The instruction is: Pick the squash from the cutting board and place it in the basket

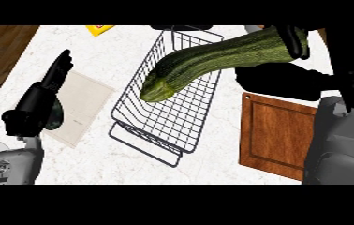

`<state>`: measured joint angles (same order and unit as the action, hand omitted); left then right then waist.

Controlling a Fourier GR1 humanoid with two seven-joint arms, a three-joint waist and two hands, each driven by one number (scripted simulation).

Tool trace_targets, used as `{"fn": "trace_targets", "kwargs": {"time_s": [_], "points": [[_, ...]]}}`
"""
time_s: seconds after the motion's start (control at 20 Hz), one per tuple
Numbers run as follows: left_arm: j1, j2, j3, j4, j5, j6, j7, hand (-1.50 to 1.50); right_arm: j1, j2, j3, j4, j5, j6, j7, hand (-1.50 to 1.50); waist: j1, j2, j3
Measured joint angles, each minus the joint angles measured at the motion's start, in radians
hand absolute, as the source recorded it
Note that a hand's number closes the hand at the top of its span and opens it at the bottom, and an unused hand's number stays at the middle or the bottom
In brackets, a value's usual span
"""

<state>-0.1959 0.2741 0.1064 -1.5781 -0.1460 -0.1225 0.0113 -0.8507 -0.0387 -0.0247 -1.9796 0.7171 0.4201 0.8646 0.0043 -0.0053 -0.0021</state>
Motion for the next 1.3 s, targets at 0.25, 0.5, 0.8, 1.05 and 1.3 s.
{"fn": "trace_targets", "kwargs": {"time_s": [0.25, 0.5, 0.8, 1.05, 1.3], "points": [[-0.016, -0.005, 0.001, 0.026, -0.008, 0.002, -0.020, 0.00, -0.159, 0.026, 0.050, 0.160, -0.017, -0.063, 0.094, 1.50, 0.007, 0.003, 0.000], [-0.026, -0.019, -0.007, 0.025, -0.019, 0.012, -0.011, 0.00, -0.254, 0.033, 0.077, 0.349, -0.052, -0.101, 0.114, 1.50, 0.012, 0.005, 0.001], [-0.019, -0.017, -0.002, 0.017, -0.015, 0.004, -0.011, 0.00, -0.279, 0.035, 0.137, 0.476, -0.113, -0.137, 0.157, 1.50, 0.010, 0.005, 0.001], [0.005, -0.027, -0.010, -0.008, -0.025, 0.013, -0.004, 0.00, -0.264, 0.011, 0.193, 0.536, -0.074, -0.093, 0.157, 1.50, 0.003, 0.002, 0.001], [-0.010, -0.024, -0.003, 0.002, -0.027, 0.014, -0.004, 0.00, -0.287, -0.018, 0.233, 0.583, -0.053, -0.025, 0.141, 1.50, -0.004, 0.002, 0.001]]}}
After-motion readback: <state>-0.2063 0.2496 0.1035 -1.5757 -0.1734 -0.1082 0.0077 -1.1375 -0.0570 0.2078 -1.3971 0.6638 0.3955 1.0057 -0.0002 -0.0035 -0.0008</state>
